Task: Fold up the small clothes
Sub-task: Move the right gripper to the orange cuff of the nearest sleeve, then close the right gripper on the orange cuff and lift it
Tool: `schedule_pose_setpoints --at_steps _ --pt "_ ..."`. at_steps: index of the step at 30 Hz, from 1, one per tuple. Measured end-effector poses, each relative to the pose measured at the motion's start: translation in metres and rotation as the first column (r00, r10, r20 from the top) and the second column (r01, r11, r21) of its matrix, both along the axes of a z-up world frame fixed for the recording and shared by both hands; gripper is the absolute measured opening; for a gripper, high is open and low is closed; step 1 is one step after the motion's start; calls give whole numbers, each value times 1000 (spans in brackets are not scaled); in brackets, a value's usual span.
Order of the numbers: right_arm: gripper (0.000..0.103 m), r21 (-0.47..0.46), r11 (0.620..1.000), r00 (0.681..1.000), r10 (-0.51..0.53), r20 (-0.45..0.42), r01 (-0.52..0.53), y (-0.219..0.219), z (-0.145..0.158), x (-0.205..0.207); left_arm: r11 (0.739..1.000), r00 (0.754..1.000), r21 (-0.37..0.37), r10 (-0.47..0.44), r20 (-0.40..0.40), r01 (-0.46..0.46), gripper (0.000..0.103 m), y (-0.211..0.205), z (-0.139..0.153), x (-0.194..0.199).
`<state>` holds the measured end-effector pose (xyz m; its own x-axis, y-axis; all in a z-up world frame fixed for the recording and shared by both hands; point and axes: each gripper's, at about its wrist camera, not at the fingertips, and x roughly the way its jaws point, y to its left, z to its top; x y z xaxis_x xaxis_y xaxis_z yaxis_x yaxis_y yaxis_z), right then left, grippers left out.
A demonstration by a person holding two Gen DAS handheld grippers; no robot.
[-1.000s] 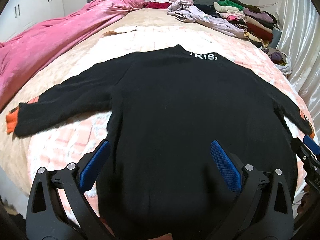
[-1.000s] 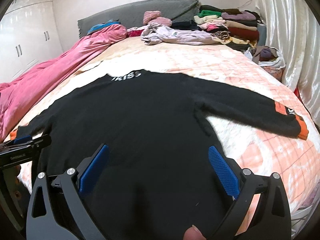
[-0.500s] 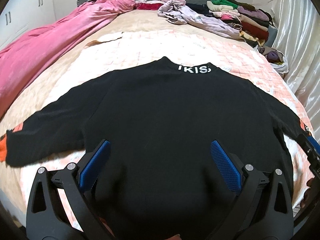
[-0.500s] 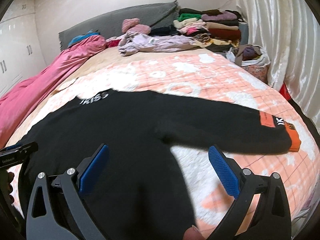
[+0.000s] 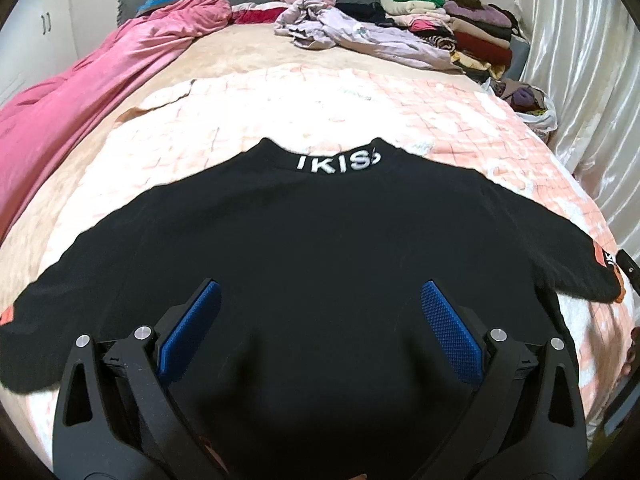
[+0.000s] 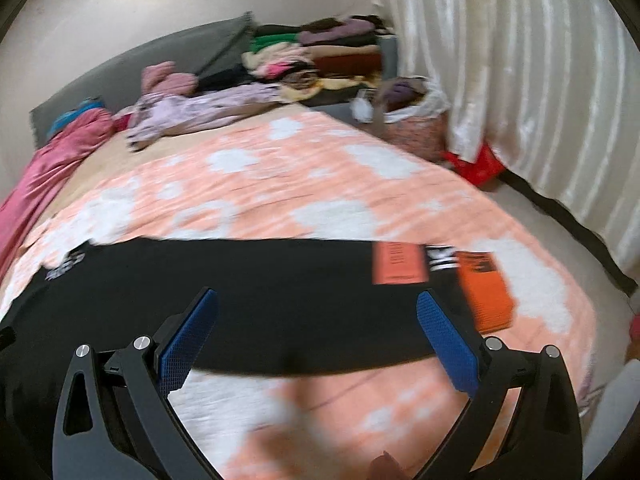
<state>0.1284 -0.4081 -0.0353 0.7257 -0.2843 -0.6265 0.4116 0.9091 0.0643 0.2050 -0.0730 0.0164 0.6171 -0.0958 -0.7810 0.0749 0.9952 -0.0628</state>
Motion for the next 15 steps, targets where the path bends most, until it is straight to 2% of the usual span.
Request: schedule_pose_setpoints --at_steps 4,9,12,15 --pt "99 6 994 994 -105 -20 105 -43 -6 -6 1000 1000 -6 -3 -8 3 94 -3 -6 14" --pt "99 36 981 980 -186 -71 189 -87 -17 -12 1000 1000 -14 18 -1 -18 94 0 -15 26" --pt "98 39 978 974 -201 -104 206 -103 -25 -13 999 999 -19 32 -3 -32 94 3 -22 32" --pt "97 99 971 970 -205 -129 218 -119 -34 -13 999 999 -3 43 -3 -43 93 6 -33 42"
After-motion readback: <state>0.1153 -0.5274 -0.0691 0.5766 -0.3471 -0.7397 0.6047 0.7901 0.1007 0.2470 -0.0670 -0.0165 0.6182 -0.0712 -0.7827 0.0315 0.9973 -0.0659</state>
